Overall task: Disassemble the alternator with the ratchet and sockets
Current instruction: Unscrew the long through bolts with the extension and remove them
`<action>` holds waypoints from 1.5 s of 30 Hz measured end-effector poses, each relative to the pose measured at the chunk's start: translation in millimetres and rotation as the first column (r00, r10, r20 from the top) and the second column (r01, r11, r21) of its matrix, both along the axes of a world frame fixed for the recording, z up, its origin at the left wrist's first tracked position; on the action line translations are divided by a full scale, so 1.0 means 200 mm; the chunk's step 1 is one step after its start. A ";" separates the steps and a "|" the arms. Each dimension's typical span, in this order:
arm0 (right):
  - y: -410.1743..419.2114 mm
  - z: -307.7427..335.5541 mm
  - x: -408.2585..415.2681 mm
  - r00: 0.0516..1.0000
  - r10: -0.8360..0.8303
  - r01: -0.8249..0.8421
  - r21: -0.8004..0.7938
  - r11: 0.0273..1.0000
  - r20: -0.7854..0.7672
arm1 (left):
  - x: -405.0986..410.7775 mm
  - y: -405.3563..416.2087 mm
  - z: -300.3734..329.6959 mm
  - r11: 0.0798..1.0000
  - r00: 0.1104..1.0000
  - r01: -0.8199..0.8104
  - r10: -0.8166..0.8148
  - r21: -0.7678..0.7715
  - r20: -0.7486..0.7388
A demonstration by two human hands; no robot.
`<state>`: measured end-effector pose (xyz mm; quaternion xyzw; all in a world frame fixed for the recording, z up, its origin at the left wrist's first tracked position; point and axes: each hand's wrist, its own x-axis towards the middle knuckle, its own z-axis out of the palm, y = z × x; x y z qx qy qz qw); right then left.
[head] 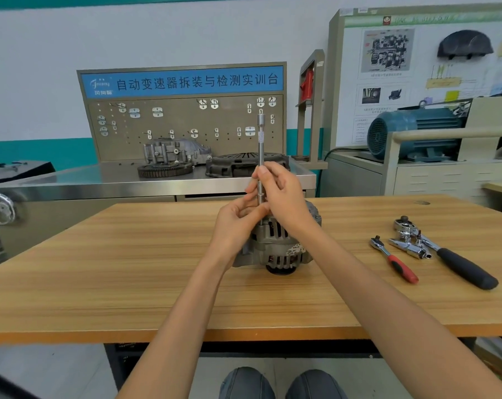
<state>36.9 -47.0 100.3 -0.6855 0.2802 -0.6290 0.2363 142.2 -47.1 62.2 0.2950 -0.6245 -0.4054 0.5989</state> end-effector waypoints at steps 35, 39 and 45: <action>0.00 -0.04 0.06 0.988 -0.005 -0.005 0.062 0.998 0.157 | -0.01 0.03 0.01 1.000 0.999 -0.024 0.023 0.011 0.034; 0.00 -0.04 0.08 0.988 0.008 -0.020 0.075 0.997 0.153 | 0.00 0.04 0.02 0.993 0.991 -0.118 0.116 0.023 0.059; 0.00 -0.05 0.07 0.978 0.055 -0.073 0.081 0.994 0.202 | -0.03 0.03 0.03 0.978 0.978 -0.205 0.203 0.036 0.046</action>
